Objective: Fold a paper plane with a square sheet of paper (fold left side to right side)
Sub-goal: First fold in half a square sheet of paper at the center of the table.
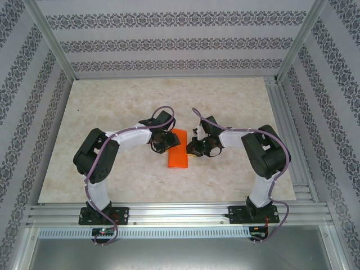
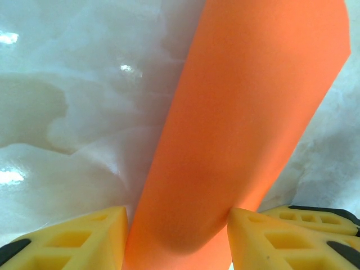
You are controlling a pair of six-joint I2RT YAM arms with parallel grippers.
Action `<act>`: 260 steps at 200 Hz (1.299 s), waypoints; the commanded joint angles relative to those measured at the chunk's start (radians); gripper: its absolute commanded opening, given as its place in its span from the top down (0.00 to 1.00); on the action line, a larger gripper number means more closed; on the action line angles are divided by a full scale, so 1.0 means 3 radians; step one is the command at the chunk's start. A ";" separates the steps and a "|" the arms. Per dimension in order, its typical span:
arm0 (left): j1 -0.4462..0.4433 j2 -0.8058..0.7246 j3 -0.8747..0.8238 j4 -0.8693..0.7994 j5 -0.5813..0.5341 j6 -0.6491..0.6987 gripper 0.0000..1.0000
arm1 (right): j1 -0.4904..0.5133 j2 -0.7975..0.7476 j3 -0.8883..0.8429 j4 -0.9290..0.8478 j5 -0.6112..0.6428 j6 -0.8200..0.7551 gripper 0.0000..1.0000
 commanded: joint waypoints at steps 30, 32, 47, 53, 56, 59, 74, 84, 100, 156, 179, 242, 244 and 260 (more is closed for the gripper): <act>0.0034 0.0017 0.0046 -0.0013 -0.0021 -0.0087 0.49 | 0.0052 0.0063 -0.0004 0.0011 0.0089 0.0004 0.90; 0.0038 0.0017 0.0051 -0.0018 -0.0020 -0.0085 0.49 | 0.0053 0.0066 0.0000 0.0006 0.0092 0.0000 0.90; 0.0039 0.0002 0.0056 -0.0035 -0.0019 -0.0068 0.49 | 0.0053 0.0084 0.0022 -0.0042 0.0120 -0.0020 0.90; 0.0039 -0.0013 0.0061 -0.0054 -0.0024 -0.0053 0.48 | 0.0053 0.0094 0.0022 -0.0050 0.0128 -0.0022 0.90; 0.0039 -0.0021 0.0061 -0.0065 -0.0027 -0.0039 0.48 | 0.0053 0.0098 0.0022 -0.0052 0.0128 -0.0022 0.90; 0.0043 -0.0033 0.0061 -0.0074 -0.0032 -0.0024 0.47 | 0.0053 0.0096 0.0019 -0.0052 0.0129 -0.0028 0.90; 0.0044 -0.0107 0.0074 -0.0156 -0.0088 0.0052 0.44 | 0.0053 0.0100 0.0013 -0.0060 0.0142 -0.0029 0.90; 0.0046 -0.0157 0.0079 -0.0211 -0.0122 0.0097 0.41 | 0.0055 0.0106 0.0018 -0.0070 0.0156 -0.0034 0.89; 0.0055 -0.0234 0.0079 -0.0259 -0.0137 0.0158 0.38 | 0.0053 0.0106 0.0032 -0.0081 0.0164 -0.0035 0.90; 0.0065 -0.0284 0.0066 -0.0277 -0.0124 0.0231 0.35 | 0.0058 0.0112 0.0082 -0.0112 0.0162 -0.0036 0.89; 0.0062 -0.0230 0.0071 -0.0246 -0.0095 0.0231 0.37 | 0.0047 0.0040 0.0040 0.0006 0.0098 0.0001 0.88; 0.0080 -0.0188 0.0092 -0.0236 -0.0109 0.0213 0.38 | -0.0180 -0.0376 -0.0227 0.0539 -0.0220 0.0237 0.76; 0.0082 -0.0188 0.0093 -0.0236 -0.0109 0.0215 0.38 | -0.0179 -0.0379 -0.0236 0.0566 -0.0232 0.0246 0.76; 0.0082 -0.0178 0.0096 -0.0231 -0.0109 0.0206 0.38 | -0.0180 -0.0400 -0.0315 0.0790 -0.0343 0.0374 0.73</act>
